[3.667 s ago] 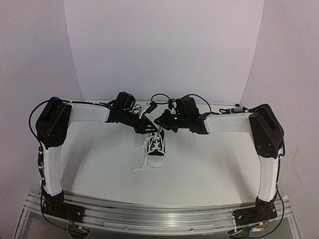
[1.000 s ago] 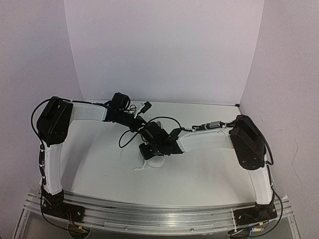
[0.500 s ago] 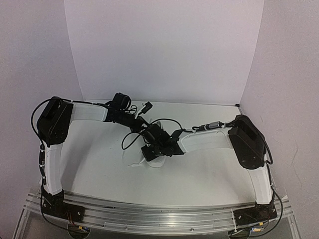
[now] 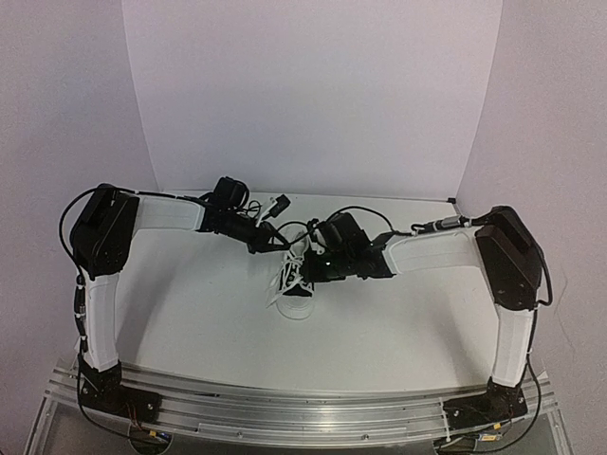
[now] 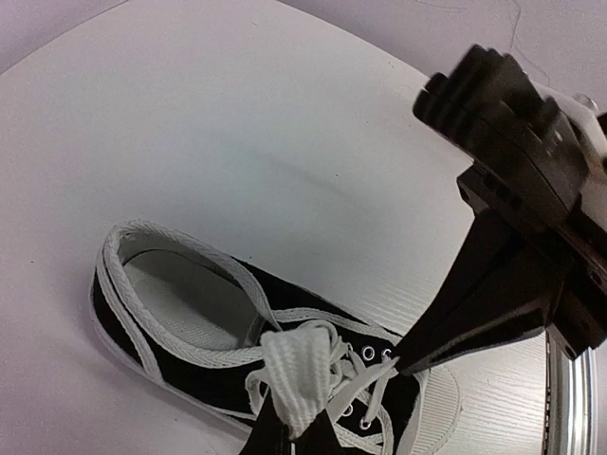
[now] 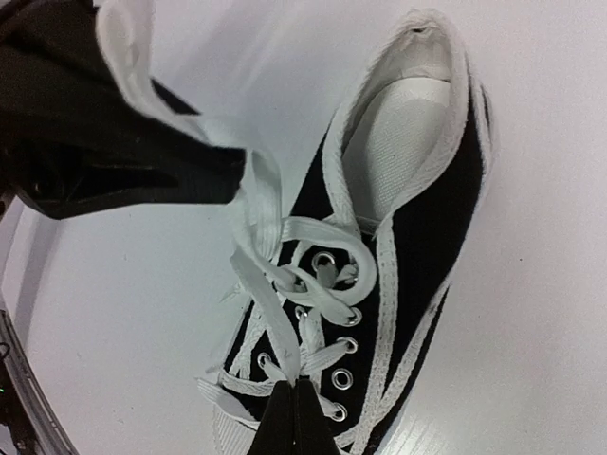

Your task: Tie the shoes

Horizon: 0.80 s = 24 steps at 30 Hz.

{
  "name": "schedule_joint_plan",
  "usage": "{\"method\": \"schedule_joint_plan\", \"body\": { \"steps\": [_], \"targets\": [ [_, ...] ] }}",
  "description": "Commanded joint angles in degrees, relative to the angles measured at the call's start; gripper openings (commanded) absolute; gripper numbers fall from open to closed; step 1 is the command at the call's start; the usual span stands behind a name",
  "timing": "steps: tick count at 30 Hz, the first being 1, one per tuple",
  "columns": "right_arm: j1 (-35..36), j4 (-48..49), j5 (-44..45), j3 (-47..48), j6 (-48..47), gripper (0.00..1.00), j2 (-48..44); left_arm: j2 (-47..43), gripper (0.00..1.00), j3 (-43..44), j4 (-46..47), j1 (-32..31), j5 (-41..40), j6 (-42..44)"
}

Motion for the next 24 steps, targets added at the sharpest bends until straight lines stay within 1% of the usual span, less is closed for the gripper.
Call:
{"method": "schedule_joint_plan", "body": {
  "steps": [1, 3, 6, 11, 15, 16, 17, 18, 22, 24],
  "targets": [
    [-1.8, 8.7, -5.8, -5.1, 7.1, 0.0, -4.5, -1.3, 0.0, 0.1, -2.2, 0.2, 4.6, 4.8],
    [-2.8, 10.6, -6.0, -7.3, 8.8, 0.0, -5.7, -1.9, 0.0, -1.2, -3.5, 0.2, 5.8, 9.0],
    [-3.1, 10.8, -7.2, -7.6, 9.0, 0.0, -5.4, -2.9, 0.0, -3.5, -6.2, 0.2, 7.0, 18.0],
    [-3.3, 13.1, -8.9, -7.2, 11.1, 0.0, -3.7, -3.6, 0.0, -6.6, -12.2, -0.2, 8.7, 39.7],
    [-3.7, 14.5, -9.0, -7.0, 12.3, 0.0, -3.4, -3.4, 0.01, -9.2, -14.7, -0.4, 6.1, 57.9],
    [-3.8, 14.5, -9.2, -6.9, 12.4, 0.0, -3.2, -3.4, 0.04, -9.8, -14.8, -0.4, 5.3, 61.4],
    [-3.9, 14.5, -9.3, -6.7, 12.5, 0.0, -2.9, -3.4, 0.1, -10.2, -14.4, -0.4, 4.5, 63.9],
    [-4.1, 14.5, -9.3, -6.7, 12.7, 0.0, -2.7, -3.4, 0.18, -10.6, -13.7, -0.4, 3.5, 65.6],
    [-4.1, 14.5, -9.8, -6.3, 12.3, 0.0, -2.0, -4.1, 0.38, -11.3, -11.8, -0.4, 0.9, 68.8],
    [-4.2, 14.5, -10.1, -6.2, 12.2, 0.0, -1.7, -5.0, 0.45, -12.5, -12.2, -0.3, -0.6, 71.1]
  ]
}}
